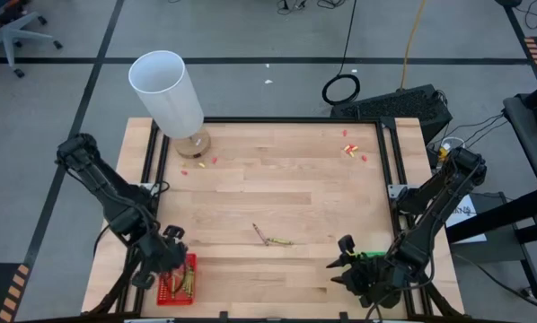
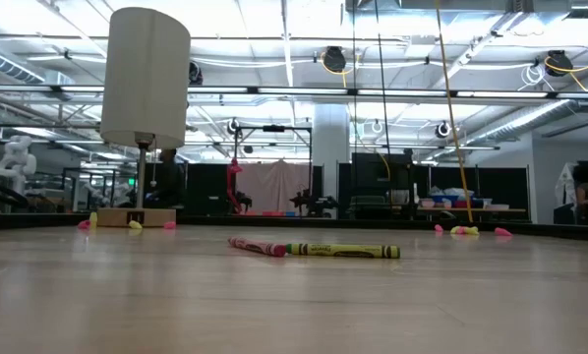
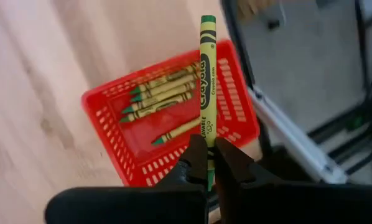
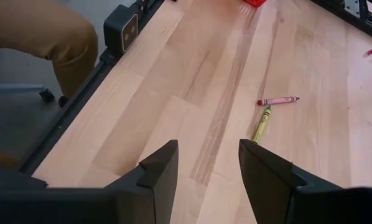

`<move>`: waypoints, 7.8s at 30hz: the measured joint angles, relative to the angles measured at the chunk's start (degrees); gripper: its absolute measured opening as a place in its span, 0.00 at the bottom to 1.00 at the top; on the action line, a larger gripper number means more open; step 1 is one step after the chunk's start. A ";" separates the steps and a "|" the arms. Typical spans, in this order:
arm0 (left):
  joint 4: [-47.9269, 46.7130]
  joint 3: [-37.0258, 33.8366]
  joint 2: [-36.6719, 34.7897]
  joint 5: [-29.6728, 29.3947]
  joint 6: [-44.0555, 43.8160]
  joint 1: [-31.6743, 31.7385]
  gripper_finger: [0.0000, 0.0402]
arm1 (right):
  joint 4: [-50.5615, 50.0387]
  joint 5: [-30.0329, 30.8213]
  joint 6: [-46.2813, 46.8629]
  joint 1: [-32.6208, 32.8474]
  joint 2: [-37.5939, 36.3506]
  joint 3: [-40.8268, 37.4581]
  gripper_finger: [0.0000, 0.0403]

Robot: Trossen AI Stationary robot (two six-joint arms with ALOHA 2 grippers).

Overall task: Sort crayons
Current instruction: Put the green crayon into the red bin, then put the red crayon into the green bin

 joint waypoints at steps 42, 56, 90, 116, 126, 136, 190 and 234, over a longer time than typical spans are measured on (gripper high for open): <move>-0.53 8.12 15.56 -18.25 4.31 -3.38 0.32 | 16.72 -2.32 -0.61 -16.53 10.75 0.02 0.38; 10.49 8.37 15.59 -60.69 4.23 -2.65 0.26 | 35.15 -4.55 5.59 -24.43 19.34 0.04 0.38; 19.47 8.31 26.47 -70.76 4.29 1.67 0.26 | 55.17 -4.75 4.84 -31.54 39.33 0.34 0.38; 20.05 8.31 26.47 -70.62 4.23 1.80 0.26 | 58.09 -8.53 4.55 -31.81 39.82 0.48 0.02; 20.35 8.31 26.47 -69.58 2.70 1.80 0.26 | 55.55 -13.86 0.23 -31.83 32.65 0.46 0.01; 21.77 8.31 26.47 -69.28 3.20 1.58 0.26 | 35.78 -17.08 -3.55 -30.26 17.25 0.46 0.01; 30.88 8.28 26.47 -70.62 7.61 4.90 0.26 | 6.66 27.24 28.59 7.62 -3.26 -12.59 0.01; 32.33 8.28 26.47 -67.35 7.24 5.12 0.26 | 7.88 26.52 -28.11 7.62 -3.28 -11.98 0.01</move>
